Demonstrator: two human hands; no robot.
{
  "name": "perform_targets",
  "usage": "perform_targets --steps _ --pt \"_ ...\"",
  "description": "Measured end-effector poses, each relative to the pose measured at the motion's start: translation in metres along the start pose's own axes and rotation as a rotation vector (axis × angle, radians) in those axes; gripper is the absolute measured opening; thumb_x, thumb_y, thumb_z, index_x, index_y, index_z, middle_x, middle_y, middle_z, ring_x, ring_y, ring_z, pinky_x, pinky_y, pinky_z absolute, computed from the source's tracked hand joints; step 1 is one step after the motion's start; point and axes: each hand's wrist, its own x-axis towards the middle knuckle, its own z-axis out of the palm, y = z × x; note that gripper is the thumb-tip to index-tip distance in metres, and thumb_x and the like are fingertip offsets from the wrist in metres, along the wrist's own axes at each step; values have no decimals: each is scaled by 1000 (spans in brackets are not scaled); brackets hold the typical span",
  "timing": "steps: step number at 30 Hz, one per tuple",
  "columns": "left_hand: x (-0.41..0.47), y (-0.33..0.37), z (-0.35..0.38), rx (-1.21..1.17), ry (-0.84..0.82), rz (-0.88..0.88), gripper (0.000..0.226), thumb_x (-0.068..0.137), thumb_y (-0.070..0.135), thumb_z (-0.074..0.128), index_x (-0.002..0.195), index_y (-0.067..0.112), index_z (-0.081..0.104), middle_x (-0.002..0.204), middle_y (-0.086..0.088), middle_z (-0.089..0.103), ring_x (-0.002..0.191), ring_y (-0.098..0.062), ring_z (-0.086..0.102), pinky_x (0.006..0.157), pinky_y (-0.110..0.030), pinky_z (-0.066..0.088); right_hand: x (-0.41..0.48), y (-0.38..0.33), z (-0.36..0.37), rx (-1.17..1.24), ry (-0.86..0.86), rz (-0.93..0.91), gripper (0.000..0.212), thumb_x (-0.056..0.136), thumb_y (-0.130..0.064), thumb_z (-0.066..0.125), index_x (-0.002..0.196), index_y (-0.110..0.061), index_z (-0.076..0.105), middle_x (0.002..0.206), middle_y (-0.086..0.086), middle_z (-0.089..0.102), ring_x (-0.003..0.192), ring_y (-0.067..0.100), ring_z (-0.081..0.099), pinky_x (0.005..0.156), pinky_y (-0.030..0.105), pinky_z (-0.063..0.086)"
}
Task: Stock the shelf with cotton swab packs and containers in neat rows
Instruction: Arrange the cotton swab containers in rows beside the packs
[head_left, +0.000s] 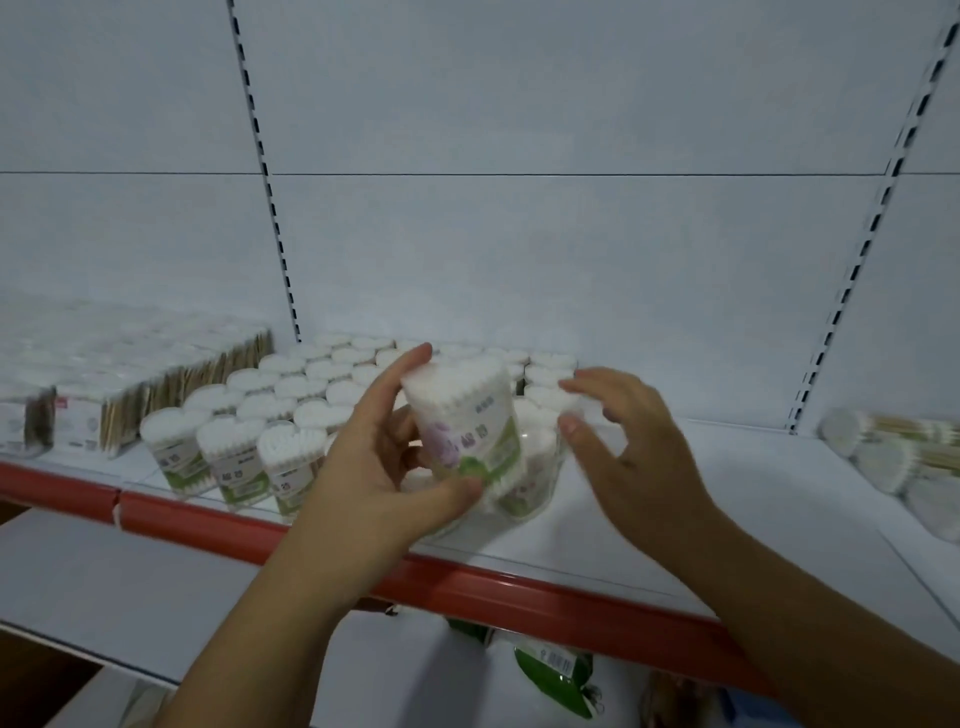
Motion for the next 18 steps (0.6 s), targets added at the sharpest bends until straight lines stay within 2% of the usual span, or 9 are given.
perform_targets --steps 2,4,6,8,10,12,15,16,18 --pt "0 -1 9 158 -29 9 89 55 28 81 129 58 42 114 11 68 103 -11 66 79 -26 55 3 -21 -11 197 -71 15 38 78 -58 55 114 -50 52 117 -30 54 113 -4 51 87 14 46" --pt "1 -5 21 248 -68 -19 90 56 39 80 131 62 36 116 20 64 104 -5 64 81 -24 54 0 -36 -12 195 -196 -10 52 67 -60 61 117 -47 51 113 -26 56 105 -3 56 76 13 50" --pt "5 -5 25 279 -126 -68 92 58 44 79 135 59 32 120 26 60 109 -2 61 86 -24 53 -3 -38 -11 130 -203 -4 58 62 -57 65 116 -39 54 105 -22 60 95 -1 60 69 17 53" --pt "13 1 14 304 -114 -80 91 58 49 83 137 52 37 125 27 57 113 0 58 89 -22 51 -2 -31 -10 161 -162 76 56 63 -53 71 114 -35 55 102 -20 60 91 0 61 70 23 56" --pt "25 10 -5 402 -12 -40 73 64 49 82 129 48 49 125 24 59 116 0 56 95 -24 47 -4 -21 -6 129 -150 119 59 61 -54 72 115 -35 55 109 -22 53 99 -2 57 76 28 57" --pt "35 18 -19 526 71 -29 47 75 36 75 118 46 60 115 26 65 112 0 58 96 -24 45 -10 -14 4 98 -194 123 68 58 -60 69 120 -34 54 114 -22 44 105 0 52 83 30 56" --pt "40 16 -22 713 97 -49 33 85 25 65 114 41 64 103 34 61 97 18 52 86 -12 41 -26 -3 22 -57 -227 77 78 60 -61 72 128 -27 54 120 -13 41 107 5 48 90 31 52" --pt "38 13 -21 767 92 -58 32 85 25 64 114 40 64 103 36 57 86 23 51 76 -6 39 -30 1 26 -133 -221 57 77 62 -60 75 129 -27 54 121 -11 41 106 5 46 89 28 51" --pt "33 5 -17 838 71 -73 29 85 27 63 111 39 63 102 39 51 64 22 51 57 -4 39 -35 9 30 -211 -225 40 78 63 -60 75 131 -29 52 119 -10 42 102 2 41 85 18 44"
